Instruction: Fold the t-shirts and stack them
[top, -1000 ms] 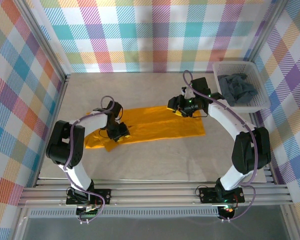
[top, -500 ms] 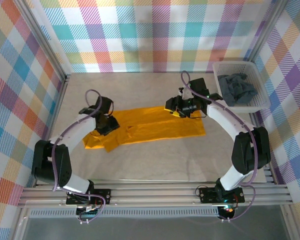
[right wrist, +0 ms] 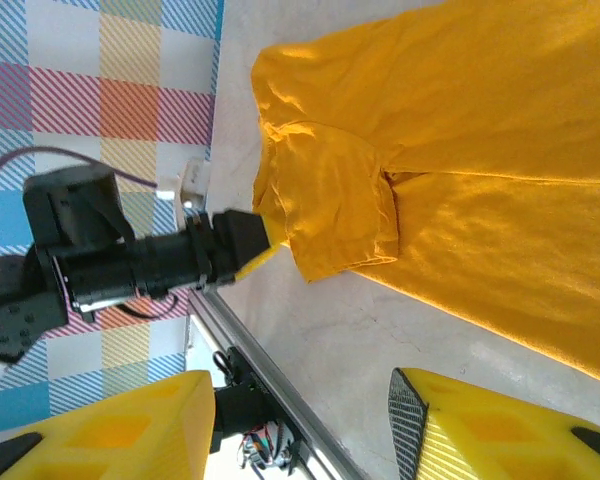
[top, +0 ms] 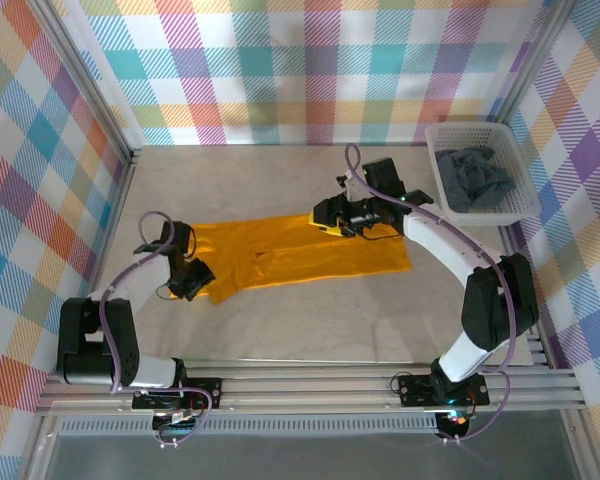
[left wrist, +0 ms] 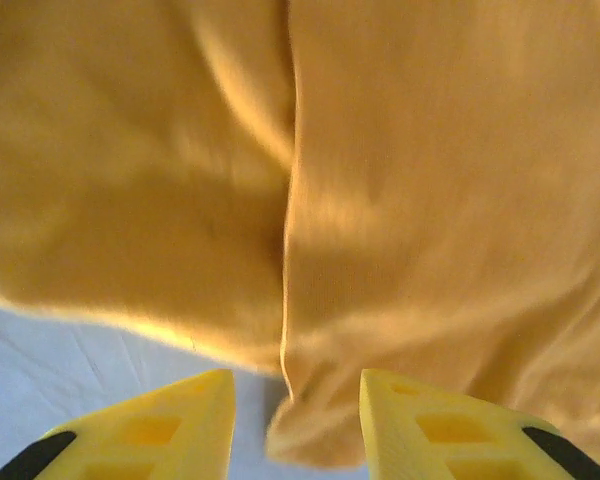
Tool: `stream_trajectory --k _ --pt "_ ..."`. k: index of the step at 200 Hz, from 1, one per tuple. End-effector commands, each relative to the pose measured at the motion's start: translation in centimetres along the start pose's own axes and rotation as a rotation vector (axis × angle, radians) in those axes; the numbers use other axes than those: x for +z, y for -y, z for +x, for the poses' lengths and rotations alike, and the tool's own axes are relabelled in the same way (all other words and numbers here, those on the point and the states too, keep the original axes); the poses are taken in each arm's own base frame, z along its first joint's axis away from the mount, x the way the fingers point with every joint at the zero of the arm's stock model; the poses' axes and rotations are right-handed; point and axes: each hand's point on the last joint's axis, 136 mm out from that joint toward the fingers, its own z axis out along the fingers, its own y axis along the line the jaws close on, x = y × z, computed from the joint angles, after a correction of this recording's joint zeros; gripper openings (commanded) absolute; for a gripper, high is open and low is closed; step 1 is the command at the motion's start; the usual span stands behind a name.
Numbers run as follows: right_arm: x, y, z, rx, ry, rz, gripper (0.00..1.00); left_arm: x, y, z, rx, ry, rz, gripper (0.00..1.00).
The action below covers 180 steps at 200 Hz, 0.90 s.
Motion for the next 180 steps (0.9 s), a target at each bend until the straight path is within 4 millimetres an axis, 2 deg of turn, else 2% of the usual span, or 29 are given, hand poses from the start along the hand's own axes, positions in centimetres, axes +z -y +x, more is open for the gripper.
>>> stream_trajectory --k 1,38,57,87,119,146,172,180 --pt "-0.1 -0.3 0.3 -0.025 -0.013 -0.022 0.50 -0.4 1.1 2.3 0.000 0.000 0.065 0.39" --pt "0.1 -0.1 0.4 -0.020 -0.021 -0.025 0.50 0.6 -0.9 3.2 -0.011 -0.004 -0.010 0.37" --pt "0.2 -0.1 0.4 -0.018 -0.025 -0.024 0.50 1.4 -0.5 2.8 -0.001 -0.001 -0.003 0.36" --pt "0.2 0.0 0.4 -0.017 -0.026 -0.019 0.50 2.3 1.1 1.9 0.001 0.006 0.043 0.33" --pt "0.0 0.2 0.6 -0.014 -0.023 -0.008 0.50 3.2 0.2 2.1 0.019 -0.019 -0.030 0.21" --pt "-0.2 0.4 0.8 -0.011 -0.015 0.003 0.50 2.5 0.4 1.4 0.032 0.014 -0.033 0.12" --pt "-0.1 0.5 0.8 -0.004 -0.012 0.006 0.49 0.4 1.5 -0.2 0.065 0.067 -0.037 0.00" --pt "-0.1 0.6 0.8 -0.002 -0.012 0.008 0.49 -0.4 1.9 -0.8 0.081 0.087 -0.046 0.00"
